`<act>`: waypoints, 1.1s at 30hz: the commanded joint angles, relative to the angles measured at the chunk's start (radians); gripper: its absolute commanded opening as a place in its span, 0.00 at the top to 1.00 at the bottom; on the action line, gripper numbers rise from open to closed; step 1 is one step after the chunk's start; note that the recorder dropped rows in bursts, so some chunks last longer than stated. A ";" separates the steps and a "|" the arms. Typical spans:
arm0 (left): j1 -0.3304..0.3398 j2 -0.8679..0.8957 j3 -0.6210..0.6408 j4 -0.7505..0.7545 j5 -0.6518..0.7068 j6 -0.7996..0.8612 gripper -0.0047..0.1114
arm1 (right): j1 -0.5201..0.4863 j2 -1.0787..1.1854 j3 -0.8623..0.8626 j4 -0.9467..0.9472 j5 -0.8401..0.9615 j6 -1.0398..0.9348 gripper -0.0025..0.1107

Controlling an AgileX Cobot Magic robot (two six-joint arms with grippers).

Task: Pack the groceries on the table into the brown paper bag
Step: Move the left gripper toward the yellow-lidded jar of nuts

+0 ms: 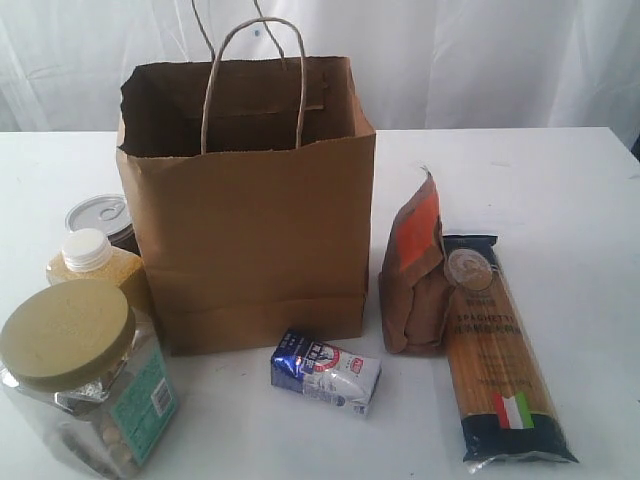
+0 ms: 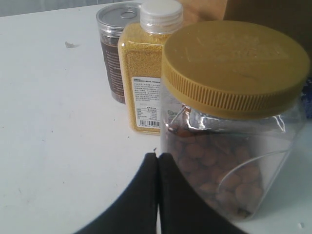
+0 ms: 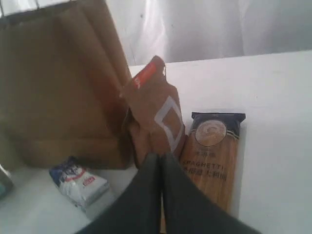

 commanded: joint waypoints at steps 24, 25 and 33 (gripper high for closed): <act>0.004 -0.005 0.003 -0.006 -0.001 -0.008 0.96 | -0.005 -0.005 0.143 0.127 -0.134 -0.221 0.98; 0.004 -0.005 0.003 -0.006 -0.001 -0.008 0.96 | -0.005 -0.005 0.143 0.127 -0.134 -0.221 0.98; 0.004 -0.005 0.003 -0.006 -0.001 -0.008 0.96 | -0.005 -0.005 0.143 0.127 -0.134 -0.221 0.98</act>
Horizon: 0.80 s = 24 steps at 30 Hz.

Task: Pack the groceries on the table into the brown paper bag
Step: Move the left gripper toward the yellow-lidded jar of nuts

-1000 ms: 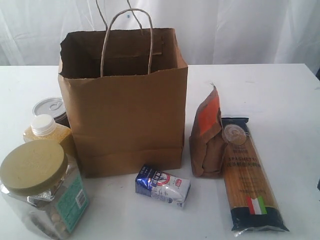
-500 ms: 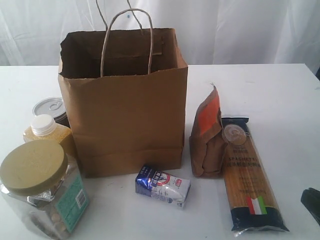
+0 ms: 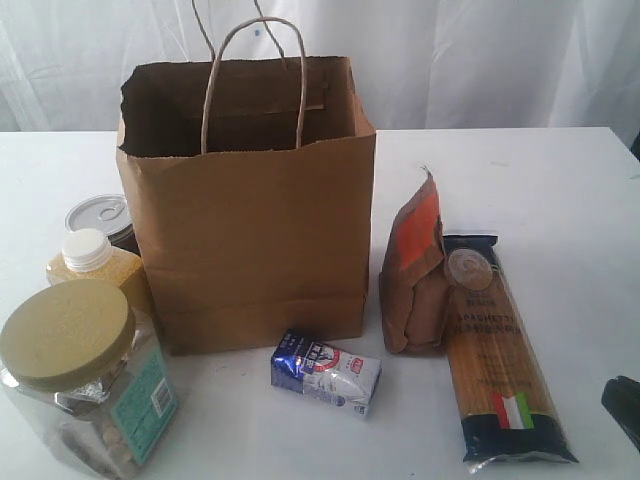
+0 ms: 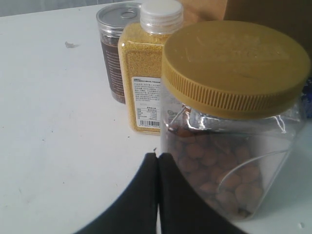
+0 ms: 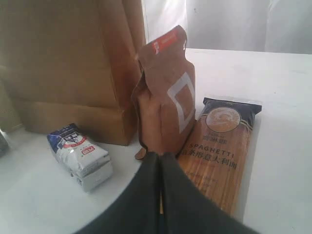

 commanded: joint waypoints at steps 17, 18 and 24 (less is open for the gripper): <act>0.001 -0.005 0.003 -0.351 -0.184 -0.293 0.96 | -0.005 -0.005 0.006 0.002 -0.001 0.004 0.98; 0.001 -0.005 0.003 -0.351 -0.187 -0.308 0.96 | -0.005 -0.005 0.006 0.002 -0.001 0.004 0.98; 0.001 -0.005 -0.103 -0.432 0.042 -0.373 0.96 | -0.005 -0.005 0.006 0.002 -0.001 0.004 0.98</act>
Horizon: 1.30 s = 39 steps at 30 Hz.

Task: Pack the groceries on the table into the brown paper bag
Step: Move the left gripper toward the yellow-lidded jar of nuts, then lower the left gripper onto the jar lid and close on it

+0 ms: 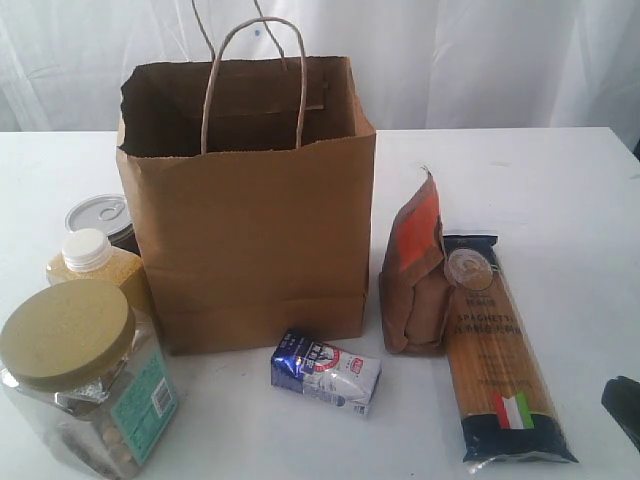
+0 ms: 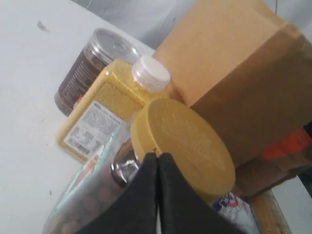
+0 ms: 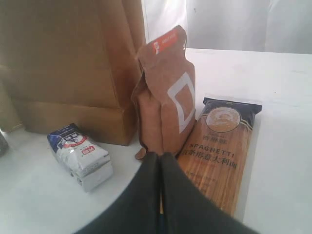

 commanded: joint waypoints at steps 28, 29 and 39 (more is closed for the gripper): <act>0.001 0.815 -0.782 0.156 0.846 0.433 0.05 | -0.005 -0.005 0.006 0.000 -0.001 0.004 0.98; 0.001 0.841 -0.786 0.156 0.819 0.433 0.05 | -0.005 -0.005 0.006 0.000 -0.001 0.004 0.98; 0.001 1.120 -1.040 0.215 0.961 0.505 0.05 | -0.005 -0.005 0.006 0.000 -0.001 0.004 0.98</act>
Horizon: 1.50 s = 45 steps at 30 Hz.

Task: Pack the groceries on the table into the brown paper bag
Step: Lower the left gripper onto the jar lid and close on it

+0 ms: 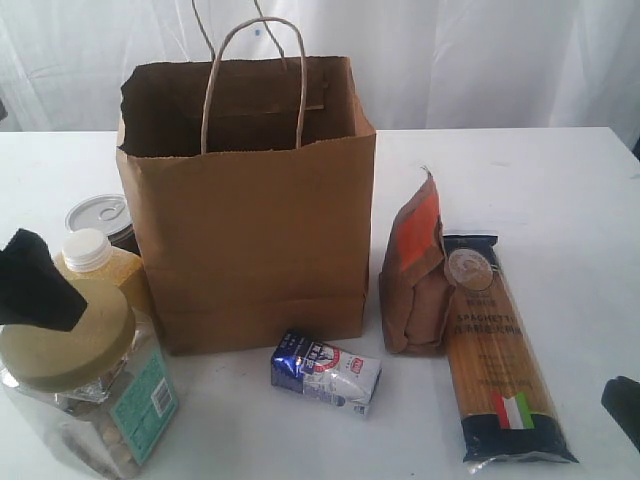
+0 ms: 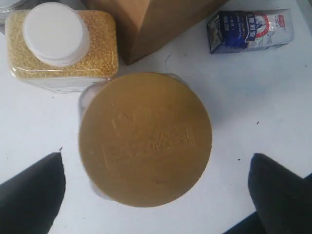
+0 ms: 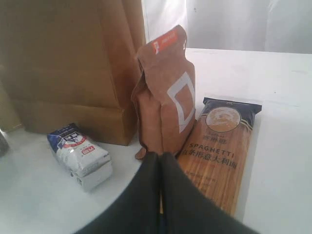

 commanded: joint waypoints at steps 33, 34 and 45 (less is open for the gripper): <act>-0.204 0.240 -0.191 0.267 0.166 -0.116 0.05 | -0.005 -0.005 0.006 0.000 -0.002 0.004 0.98; -0.211 0.247 -0.191 0.269 0.166 -0.123 0.05 | -0.005 -0.005 0.006 0.000 -0.002 0.004 0.98; -0.221 0.277 -0.191 0.274 0.137 -0.152 0.05 | -0.005 -0.005 0.006 0.000 -0.002 0.004 0.98</act>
